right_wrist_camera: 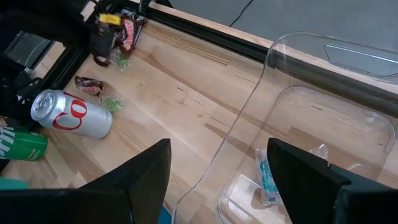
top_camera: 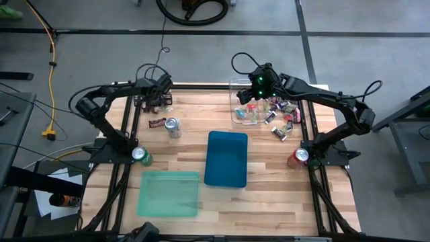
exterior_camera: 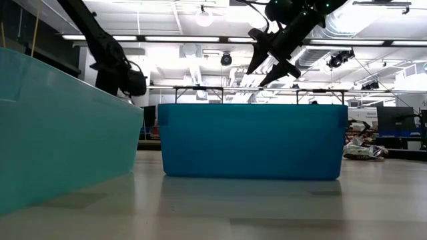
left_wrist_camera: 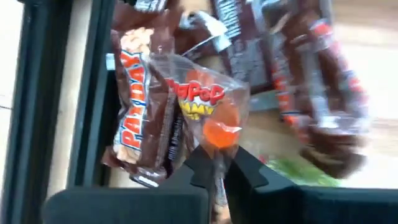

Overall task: Sort candy
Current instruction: Put the orange gummy into the transparent bin

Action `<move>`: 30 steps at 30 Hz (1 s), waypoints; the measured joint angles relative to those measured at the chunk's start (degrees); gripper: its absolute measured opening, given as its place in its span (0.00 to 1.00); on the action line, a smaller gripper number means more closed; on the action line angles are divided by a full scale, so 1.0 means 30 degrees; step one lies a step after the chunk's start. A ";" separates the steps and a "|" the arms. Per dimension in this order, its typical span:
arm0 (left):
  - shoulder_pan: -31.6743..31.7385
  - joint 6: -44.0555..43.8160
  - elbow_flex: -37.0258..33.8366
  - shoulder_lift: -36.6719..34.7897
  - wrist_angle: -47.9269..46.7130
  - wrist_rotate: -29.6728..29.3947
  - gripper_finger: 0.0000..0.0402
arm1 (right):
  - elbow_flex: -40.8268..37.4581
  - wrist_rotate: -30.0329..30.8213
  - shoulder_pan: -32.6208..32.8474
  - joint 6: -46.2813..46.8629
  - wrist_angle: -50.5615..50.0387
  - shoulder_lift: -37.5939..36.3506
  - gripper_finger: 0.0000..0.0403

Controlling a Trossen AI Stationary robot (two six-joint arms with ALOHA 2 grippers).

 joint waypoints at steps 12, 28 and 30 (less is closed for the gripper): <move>-0.0545 0.2640 0.0168 -0.9429 0.1107 -0.0166 0.00 | 0.0000 0.0182 0.0000 0.0390 0.0261 0.0000 0.65; -0.6021 0.2454 -0.0183 -1.3017 0.6390 0.3332 0.00 | 0.0000 -0.2549 -0.0036 0.1880 0.4813 -0.1351 0.65; -0.6862 0.2247 -0.0233 -1.2044 0.7922 0.3476 0.00 | 0.0000 -0.2657 -0.0036 0.1874 0.5294 -0.2101 0.65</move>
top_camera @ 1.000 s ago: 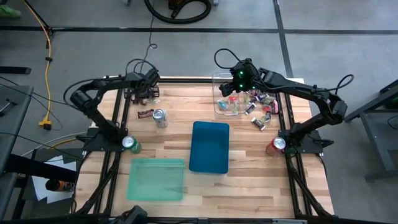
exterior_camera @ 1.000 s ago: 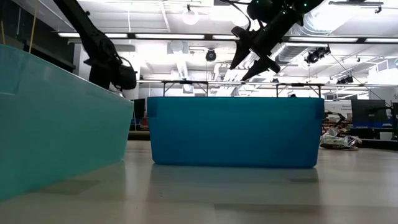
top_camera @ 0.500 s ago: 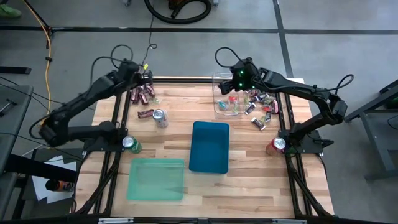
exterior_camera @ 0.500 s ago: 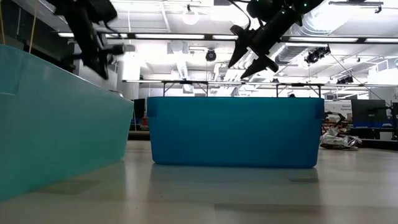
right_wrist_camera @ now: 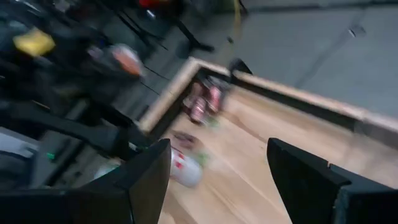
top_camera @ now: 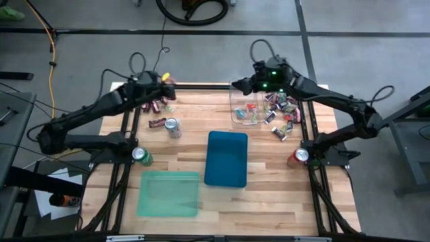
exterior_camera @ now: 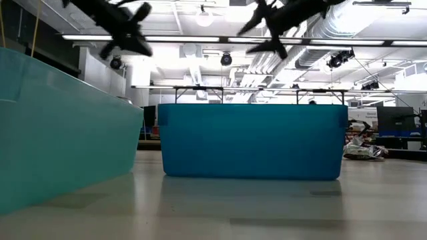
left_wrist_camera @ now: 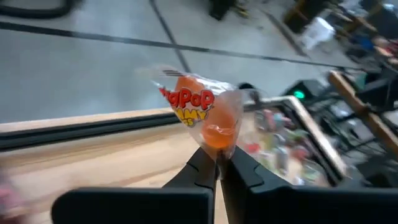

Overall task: Sort candy
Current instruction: Put the orange gummy into the transparent bin

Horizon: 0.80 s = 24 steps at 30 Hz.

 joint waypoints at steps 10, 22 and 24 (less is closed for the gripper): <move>-0.2340 0.0347 0.0799 0.8397 1.1607 0.3583 0.00 | 0.0000 0.1043 0.0000 -0.0519 0.0437 -0.3411 0.65; -0.3417 0.3720 0.7534 1.8219 1.3981 0.5855 0.00 | 0.0000 0.1719 0.0000 -0.0626 0.0230 -0.3575 0.65; -0.3528 0.3726 0.8549 1.9289 1.3260 0.5850 0.00 | 0.0000 0.1725 0.0000 -0.0730 0.0280 -0.3596 0.65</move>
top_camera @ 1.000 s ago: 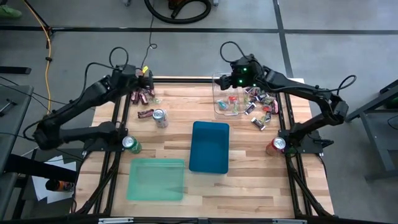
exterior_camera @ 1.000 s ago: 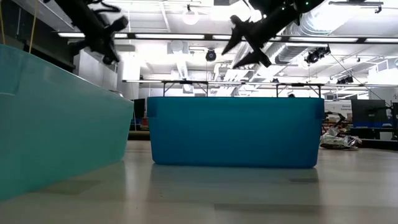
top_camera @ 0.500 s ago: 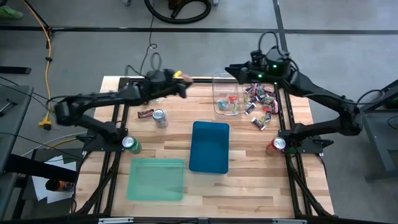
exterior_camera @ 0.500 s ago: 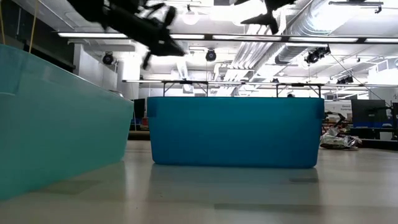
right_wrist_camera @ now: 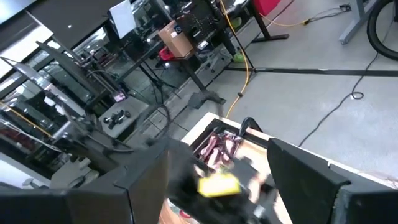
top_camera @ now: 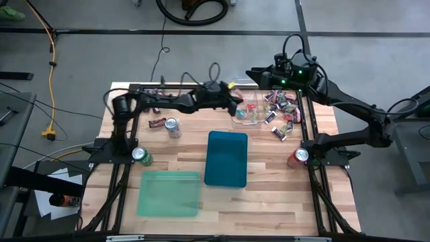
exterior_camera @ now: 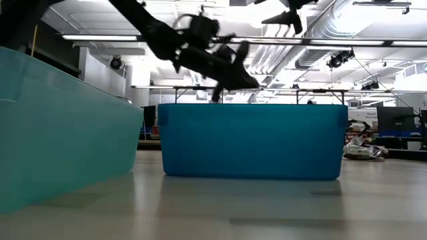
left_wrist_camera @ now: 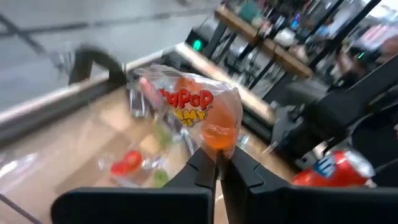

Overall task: Sort candy
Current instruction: Put the orange gummy into the transparent bin, then put the green gummy into the transparent bin

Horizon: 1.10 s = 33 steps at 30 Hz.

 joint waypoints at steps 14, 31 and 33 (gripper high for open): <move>-0.0093 0.0921 0.2066 0.0818 -0.5529 -0.0023 0.43 | 0.0000 0.0044 -0.0006 -0.0146 -0.0021 -0.0008 0.65; 0.2348 0.3301 0.0017 -0.8952 -1.1019 0.3233 0.49 | -0.0015 0.3653 -0.2014 0.0194 -1.2366 -0.0008 0.65; 0.2494 0.3013 -0.1620 -1.0942 -1.0284 0.2461 0.49 | -0.0028 0.4031 -0.2391 0.0500 -1.4846 -0.0008 0.65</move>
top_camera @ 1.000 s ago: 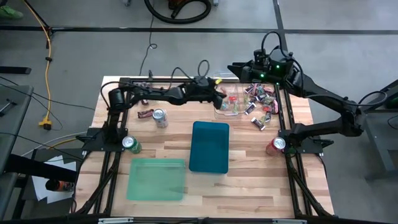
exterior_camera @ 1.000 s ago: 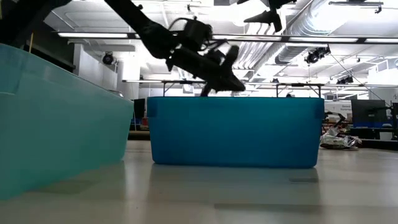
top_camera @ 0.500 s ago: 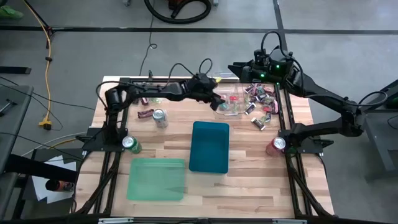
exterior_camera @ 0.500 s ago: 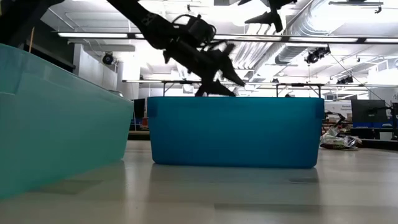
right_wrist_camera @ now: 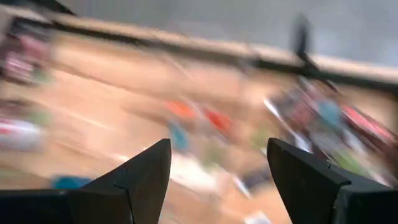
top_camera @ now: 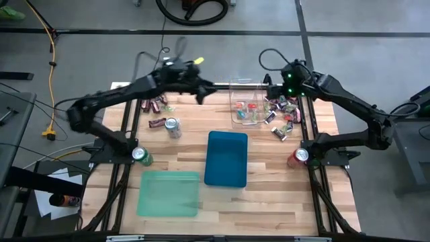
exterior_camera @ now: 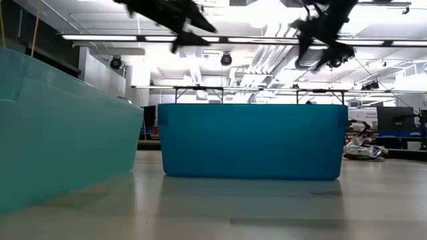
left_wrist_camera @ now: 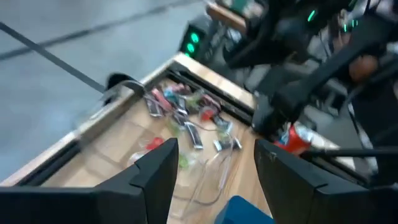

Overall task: Sort candy
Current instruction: Put the green gummy into the transparent bin

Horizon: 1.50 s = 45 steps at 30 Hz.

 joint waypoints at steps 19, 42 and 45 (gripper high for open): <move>0.0044 -0.4060 -0.7643 -0.9152 0.2854 -0.3331 0.49 | -0.9567 -0.2193 -0.0991 0.9585 0.0624 -0.0146 0.65; 0.0044 -0.4045 -0.7641 -0.9136 0.2839 -0.2915 0.49 | -1.2912 -0.1193 -0.0895 1.3579 0.4071 -0.0138 0.31; 0.0044 -0.4045 -0.7635 -0.9136 0.2839 -0.2922 0.49 | -1.2912 -0.0900 -0.0890 1.3308 0.4074 -0.0138 0.22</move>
